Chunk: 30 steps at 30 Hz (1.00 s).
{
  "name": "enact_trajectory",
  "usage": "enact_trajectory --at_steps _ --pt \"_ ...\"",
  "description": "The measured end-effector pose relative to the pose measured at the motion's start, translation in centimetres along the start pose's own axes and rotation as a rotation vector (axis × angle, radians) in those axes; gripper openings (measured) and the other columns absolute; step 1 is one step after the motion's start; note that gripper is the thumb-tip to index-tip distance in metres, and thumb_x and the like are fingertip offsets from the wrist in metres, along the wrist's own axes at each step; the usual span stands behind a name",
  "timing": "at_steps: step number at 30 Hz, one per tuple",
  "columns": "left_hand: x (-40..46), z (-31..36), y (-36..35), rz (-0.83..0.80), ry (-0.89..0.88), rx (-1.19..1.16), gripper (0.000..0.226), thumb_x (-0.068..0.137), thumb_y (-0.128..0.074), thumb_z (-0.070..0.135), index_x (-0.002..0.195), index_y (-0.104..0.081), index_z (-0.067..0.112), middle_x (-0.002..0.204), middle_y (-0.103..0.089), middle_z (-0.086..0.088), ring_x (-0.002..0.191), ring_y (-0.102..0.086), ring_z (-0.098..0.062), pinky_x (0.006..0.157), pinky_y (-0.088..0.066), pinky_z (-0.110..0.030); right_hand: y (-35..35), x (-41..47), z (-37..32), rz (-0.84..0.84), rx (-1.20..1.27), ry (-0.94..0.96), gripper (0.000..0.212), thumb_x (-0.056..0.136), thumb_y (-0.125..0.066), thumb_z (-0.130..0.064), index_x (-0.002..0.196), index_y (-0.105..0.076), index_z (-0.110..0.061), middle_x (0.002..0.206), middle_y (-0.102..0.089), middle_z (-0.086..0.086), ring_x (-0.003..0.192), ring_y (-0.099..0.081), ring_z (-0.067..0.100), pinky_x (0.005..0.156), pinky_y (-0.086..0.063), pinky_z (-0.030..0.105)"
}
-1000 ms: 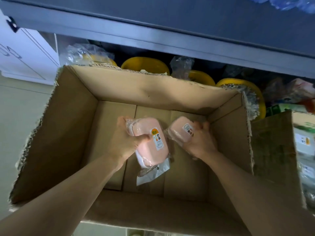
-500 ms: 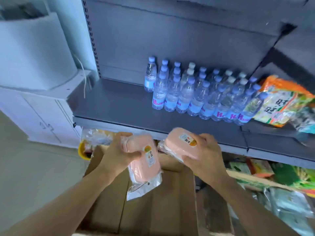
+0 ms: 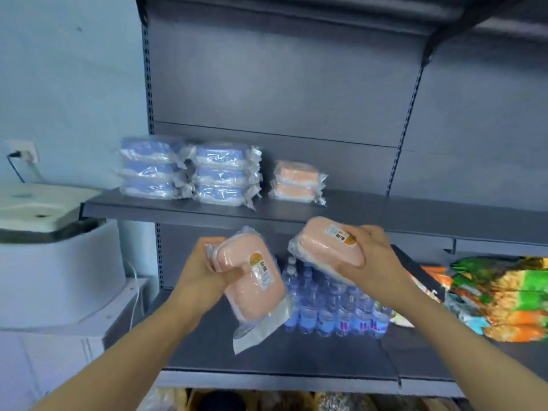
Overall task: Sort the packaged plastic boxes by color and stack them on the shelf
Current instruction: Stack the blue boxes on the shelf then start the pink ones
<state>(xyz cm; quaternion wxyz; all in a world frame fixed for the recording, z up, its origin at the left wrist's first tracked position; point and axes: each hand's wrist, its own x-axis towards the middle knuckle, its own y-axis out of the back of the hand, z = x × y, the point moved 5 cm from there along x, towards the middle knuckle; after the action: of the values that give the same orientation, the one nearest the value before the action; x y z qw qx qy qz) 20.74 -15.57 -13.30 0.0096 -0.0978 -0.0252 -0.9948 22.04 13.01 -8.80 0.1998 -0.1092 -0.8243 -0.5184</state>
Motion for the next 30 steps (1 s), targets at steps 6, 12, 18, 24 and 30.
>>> enact_trajectory --at_steps 6,12,18,24,30 --pt "2.8 5.0 -0.8 -0.030 -0.068 -0.051 0.034 0.082 -0.072 0.009 0.112 -0.056 0.009 0.093 -0.069 -0.007 0.077 -0.065 -0.012 0.058 -0.051 -0.023 2.0 7.4 0.1 -0.016 0.002 0.077 0.071 0.075 -0.072 -0.037 0.139 -0.043 -0.024 0.127 -0.043 0.005 0.118 -0.038 0.020 0.093 -0.030 0.021" --pt "4.6 7.7 -1.8 0.088 -0.097 -0.104 0.020 0.085 -0.067 0.007 0.072 -0.071 0.021 0.069 -0.071 0.002 0.068 -0.066 -0.015 0.071 -0.054 -0.039 0.8 15.6 1.8 -0.138 0.066 0.124 0.065 0.078 -0.071 -0.023 0.137 -0.043 -0.024 0.128 -0.041 0.003 0.123 -0.036 0.019 0.091 -0.028 0.021" --pt "7.1 7.6 -3.4 0.269 -0.064 -0.108 0.033 0.084 -0.067 0.004 0.062 -0.071 0.028 0.060 -0.069 0.009 0.061 -0.067 -0.012 0.084 -0.051 -0.050 -3.7 22.3 3.6 -0.249 0.091 0.207 0.065 0.075 -0.074 -0.025 0.134 -0.046 -0.026 0.129 -0.043 0.000 0.123 -0.036 0.020 0.093 -0.030 0.022" --pt "9.0 7.1 -5.2 0.320 -0.075 -0.088 0.020 0.084 -0.066 0.004 0.077 -0.056 0.019 0.059 -0.069 0.009 0.058 -0.068 -0.009 0.055 -0.056 -0.027 -6.4 25.0 5.5 -0.314 0.093 0.262 0.053 0.082 -0.069 -0.022 0.131 -0.049 -0.018 0.131 -0.044 0.003 0.126 -0.032 0.018 0.097 -0.029 0.021" --pt "10.8 6.5 -6.3 0.340 -0.037 -0.155 0.024 0.081 -0.070 0.008 0.098 -0.055 0.016 0.080 -0.072 0.001 0.076 -0.071 -0.017 0.054 -0.056 -0.027 -6.3 24.6 5.6 -0.177 -0.108 0.336 0.060 0.087 -0.063 -0.038 0.141 -0.042 -0.022 0.139 -0.031 0.003 0.130 -0.024 0.023 0.112 -0.024 0.033"
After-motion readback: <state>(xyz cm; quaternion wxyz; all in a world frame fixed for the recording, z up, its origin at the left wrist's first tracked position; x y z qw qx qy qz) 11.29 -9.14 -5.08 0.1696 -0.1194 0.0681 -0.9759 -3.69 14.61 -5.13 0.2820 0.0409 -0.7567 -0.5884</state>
